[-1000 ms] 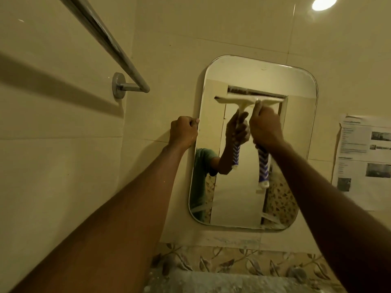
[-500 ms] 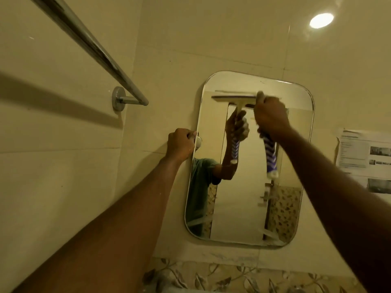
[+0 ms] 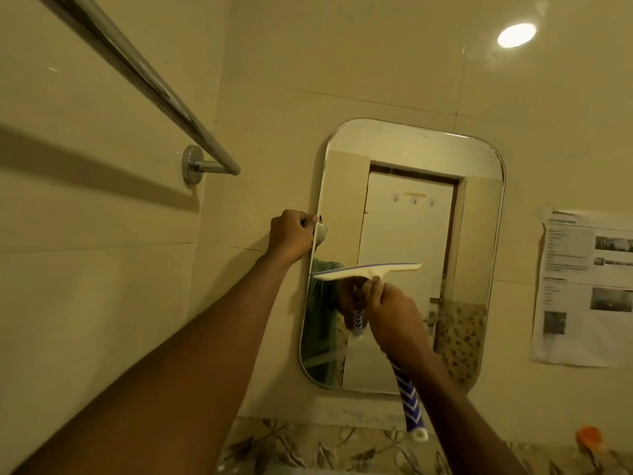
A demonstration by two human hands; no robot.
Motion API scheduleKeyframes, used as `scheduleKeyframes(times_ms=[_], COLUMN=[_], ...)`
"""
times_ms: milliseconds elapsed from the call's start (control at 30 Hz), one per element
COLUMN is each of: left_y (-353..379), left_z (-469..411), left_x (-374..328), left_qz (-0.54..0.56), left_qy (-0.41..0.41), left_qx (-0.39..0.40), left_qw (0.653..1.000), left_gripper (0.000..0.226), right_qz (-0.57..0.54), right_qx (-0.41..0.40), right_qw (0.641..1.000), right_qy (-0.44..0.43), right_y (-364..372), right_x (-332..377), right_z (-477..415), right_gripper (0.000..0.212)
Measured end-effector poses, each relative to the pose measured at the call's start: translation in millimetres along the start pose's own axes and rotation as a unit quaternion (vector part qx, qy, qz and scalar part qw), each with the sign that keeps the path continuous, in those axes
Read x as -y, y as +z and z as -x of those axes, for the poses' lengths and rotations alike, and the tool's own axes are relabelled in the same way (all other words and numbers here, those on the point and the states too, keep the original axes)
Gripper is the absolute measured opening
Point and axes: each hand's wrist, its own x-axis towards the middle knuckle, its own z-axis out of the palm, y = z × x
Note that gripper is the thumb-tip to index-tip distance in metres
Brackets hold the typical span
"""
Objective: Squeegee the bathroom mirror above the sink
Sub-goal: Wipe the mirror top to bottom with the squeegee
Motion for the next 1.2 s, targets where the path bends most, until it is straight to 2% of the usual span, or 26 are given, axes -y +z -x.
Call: scheduleKeyframes(times_ms=[67,233,433,567,633,800,900,1000,1133,1200], left_y=[0.9,2.8,3.4,1.5,3.7,7.0,7.8,8.4,8.5,10.3], left_z=[0.8,3.4,5.1,23.4,39.1,54.3,54.9,54.5,59.3,63.9], left_x=[2.2,4.2,10.8,11.8,23.3,42.3,44.2,48.8,48.8,55.0], left_qz=[-0.001,-0.015,-0.028,-0.080,-0.105,-0.081,-0.069,-0.073,-0.082,-0.073], left_qy=[0.007,0.024,0.030,0.042,0.041,0.031,0.033,0.037,0.053,0.049], left_qx=[-0.003,-0.014,-0.009,-0.010,-0.007,-0.007,-0.008,-0.014,-0.020,-0.013], left_qw=[1.000,1.000,0.999,0.996,0.994,0.996,0.997,0.997,0.995,0.996], left_gripper=[0.031,0.031,0.036,0.041,0.042,0.039,0.039,0.041,0.039,0.038], right_qz=[-0.020,-0.043,-0.064,0.006,0.000,-0.058,-0.056,-0.032,0.058,0.075], right_qx=[-0.005,-0.096,-0.042,-0.005,0.001,-0.109,-0.089,-0.060,-0.028,-0.015], right_qw=[1.000,0.994,0.997,0.998,0.998,0.992,0.994,0.998,0.997,0.997], right_qy=[0.005,-0.028,-0.003,0.054,0.059,-0.025,-0.031,-0.017,0.039,0.031], right_y=[-14.9,-47.8,26.5,56.1,48.9,9.0,14.0,50.5,77.8,70.8], right_x=[11.1,27.7,-48.0,-76.5,-70.3,-23.2,-23.8,-63.9,-103.2,-102.6], right_z=[-12.5,-60.3,27.6,73.0,75.6,25.2,13.0,46.9,95.5,97.8], right_gripper=[0.043,0.043,0.030,0.037,0.039,0.040,0.036,0.029,0.039,0.040])
